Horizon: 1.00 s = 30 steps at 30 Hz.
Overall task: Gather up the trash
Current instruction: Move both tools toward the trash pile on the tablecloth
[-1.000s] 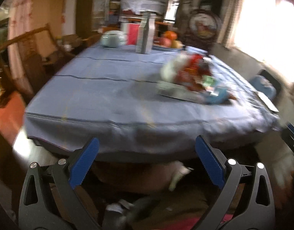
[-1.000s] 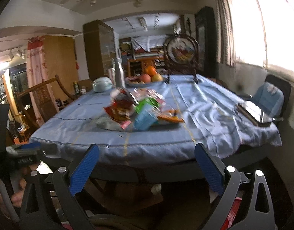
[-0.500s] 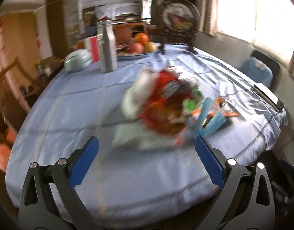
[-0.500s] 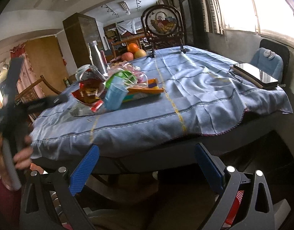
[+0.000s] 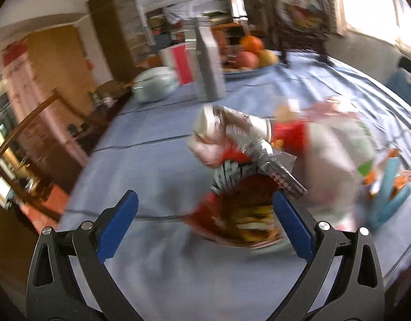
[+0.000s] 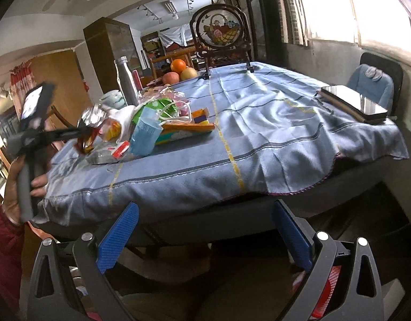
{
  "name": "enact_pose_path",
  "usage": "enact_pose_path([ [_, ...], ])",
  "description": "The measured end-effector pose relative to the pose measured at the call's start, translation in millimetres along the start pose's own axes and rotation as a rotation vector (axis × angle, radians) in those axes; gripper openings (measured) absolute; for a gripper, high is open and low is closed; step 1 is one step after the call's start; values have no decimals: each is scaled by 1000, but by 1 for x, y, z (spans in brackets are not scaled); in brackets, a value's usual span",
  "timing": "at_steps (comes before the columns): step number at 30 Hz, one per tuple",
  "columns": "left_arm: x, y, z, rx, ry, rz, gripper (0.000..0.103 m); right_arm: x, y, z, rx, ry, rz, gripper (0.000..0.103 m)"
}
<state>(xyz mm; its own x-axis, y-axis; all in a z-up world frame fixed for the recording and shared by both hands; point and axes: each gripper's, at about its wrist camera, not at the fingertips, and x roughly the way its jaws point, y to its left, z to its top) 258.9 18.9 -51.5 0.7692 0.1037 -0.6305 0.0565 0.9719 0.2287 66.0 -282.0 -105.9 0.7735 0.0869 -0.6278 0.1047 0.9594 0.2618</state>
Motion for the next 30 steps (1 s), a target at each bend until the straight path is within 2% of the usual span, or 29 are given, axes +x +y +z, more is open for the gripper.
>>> enact_pose_path([
  [2,-5,22,-6,-24,-2,11,97,4,3,1,12,14,38,97],
  [4,-9,38,-12,-32,-2,-25,97,5,9,0,3,24,62,97],
  [9,-12,41,-25,-61,-9,-100,97,-3,27,0,-64,4,47,97],
  [15,15,34,-14,-129,60,-167,97,-4,34,4,-81,1,50,97],
  [19,44,28,7,-180,138,-223,97,0,37,3,-80,14,50,97],
  [20,51,25,10,-179,157,-218,97,1,37,3,-81,15,48,97],
  [24,79,20,15,-102,236,-62,97,0,38,9,-87,4,39,97],
  [25,81,22,14,-93,240,-57,97,0,39,13,-92,-1,40,97],
  [30,89,47,7,-120,271,-142,98,15,45,38,-99,5,96,97],
])
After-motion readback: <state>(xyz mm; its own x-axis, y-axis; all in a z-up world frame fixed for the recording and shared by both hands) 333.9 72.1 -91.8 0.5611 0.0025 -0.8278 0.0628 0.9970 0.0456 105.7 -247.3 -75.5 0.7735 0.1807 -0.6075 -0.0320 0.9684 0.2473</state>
